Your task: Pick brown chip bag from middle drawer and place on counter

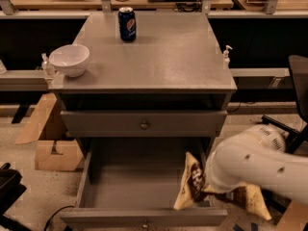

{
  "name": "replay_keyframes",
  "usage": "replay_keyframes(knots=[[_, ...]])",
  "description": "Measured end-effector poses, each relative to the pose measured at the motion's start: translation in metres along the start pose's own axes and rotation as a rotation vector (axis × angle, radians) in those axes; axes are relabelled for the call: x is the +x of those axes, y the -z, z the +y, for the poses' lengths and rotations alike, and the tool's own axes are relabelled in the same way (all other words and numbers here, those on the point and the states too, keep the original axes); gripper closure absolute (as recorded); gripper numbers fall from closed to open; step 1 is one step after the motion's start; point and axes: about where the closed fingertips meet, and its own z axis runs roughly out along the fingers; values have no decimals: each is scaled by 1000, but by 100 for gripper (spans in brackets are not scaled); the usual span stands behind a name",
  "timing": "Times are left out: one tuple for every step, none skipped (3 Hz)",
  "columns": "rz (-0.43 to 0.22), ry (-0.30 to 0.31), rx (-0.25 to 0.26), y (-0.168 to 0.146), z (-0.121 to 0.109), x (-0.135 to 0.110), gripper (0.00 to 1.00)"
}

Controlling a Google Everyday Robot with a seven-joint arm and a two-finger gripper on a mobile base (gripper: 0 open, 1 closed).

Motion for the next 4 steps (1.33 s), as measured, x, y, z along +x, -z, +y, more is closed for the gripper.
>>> replay_keyframes(knots=[[-54, -58, -21, 48, -21, 14, 100], [-68, 9, -30, 53, -23, 9, 100], [-68, 10, -30, 53, -23, 9, 100], [-63, -11, 3, 92, -57, 8, 100]])
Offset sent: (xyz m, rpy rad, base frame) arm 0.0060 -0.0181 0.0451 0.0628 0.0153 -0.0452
